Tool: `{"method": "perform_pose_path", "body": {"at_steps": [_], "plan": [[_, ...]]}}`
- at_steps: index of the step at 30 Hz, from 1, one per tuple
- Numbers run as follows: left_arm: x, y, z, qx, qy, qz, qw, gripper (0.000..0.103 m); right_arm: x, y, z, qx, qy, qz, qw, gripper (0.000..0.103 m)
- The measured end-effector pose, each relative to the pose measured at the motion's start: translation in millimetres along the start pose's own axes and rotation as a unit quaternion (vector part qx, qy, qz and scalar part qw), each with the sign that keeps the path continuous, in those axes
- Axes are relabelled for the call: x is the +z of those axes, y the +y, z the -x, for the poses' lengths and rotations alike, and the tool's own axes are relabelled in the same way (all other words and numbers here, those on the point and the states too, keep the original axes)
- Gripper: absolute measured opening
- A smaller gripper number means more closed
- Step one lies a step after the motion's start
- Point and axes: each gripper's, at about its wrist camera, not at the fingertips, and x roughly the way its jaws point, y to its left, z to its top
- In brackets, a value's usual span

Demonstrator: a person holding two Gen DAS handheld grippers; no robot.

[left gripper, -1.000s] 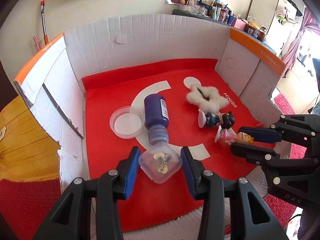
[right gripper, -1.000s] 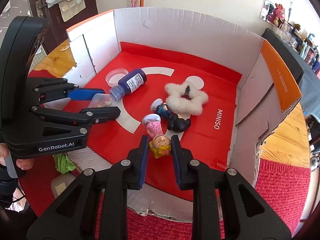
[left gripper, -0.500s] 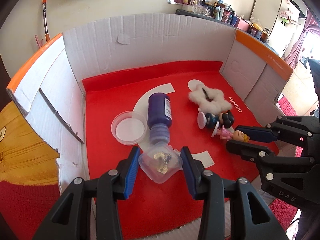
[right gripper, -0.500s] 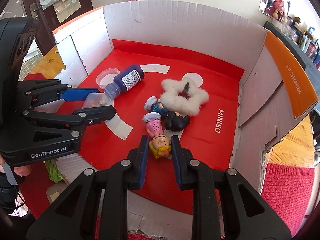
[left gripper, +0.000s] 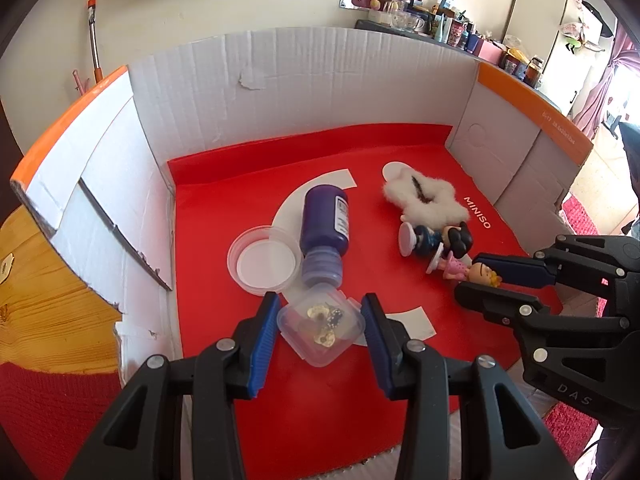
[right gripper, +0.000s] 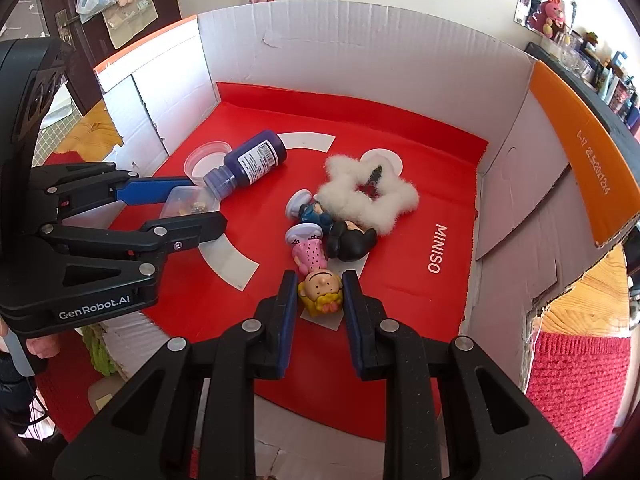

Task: Organize objects
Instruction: 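Lower and release the clear box and doll onto the red mat with both grippers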

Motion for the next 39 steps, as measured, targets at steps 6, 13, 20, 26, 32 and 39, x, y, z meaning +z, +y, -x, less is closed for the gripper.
{"method": "perform_pose_path", "body": {"at_steps": [6,13,20,26,32,39], "plan": [[0.2,2.4,0.6,-0.003,0.001,0.001,1.0000,0.044,-0.4,-1.0,0.5,0.001,-0.001,-0.001,1.000,0.021],[0.5,1.9,1.5,0.000,0.001,-0.002,1.0000,0.044,-0.5,-2.6,0.8,0.004,-0.001,-0.004,1.000,0.022],[-0.4,-0.4,2.0,0.001,0.002,-0.007,1.0000,0.046,-0.6,-3.1,0.7,0.005,-0.001,-0.004,1.000,0.022],[-1.8,-0.7,3.4,0.001,0.001,-0.006,1.0000,0.053,2.1,-0.4,3.9,0.008,-0.001,-0.009,1.000,0.022],[-4.5,-2.4,7.7,0.002,-0.001,-0.008,1.0000,0.054,4.1,6.1,4.7,0.007,-0.002,-0.007,1.000,0.022],[-6.8,-3.6,14.8,0.009,-0.010,-0.009,0.9999,0.054,1.4,8.5,6.6,0.006,-0.004,-0.006,1.000,0.022]]}}
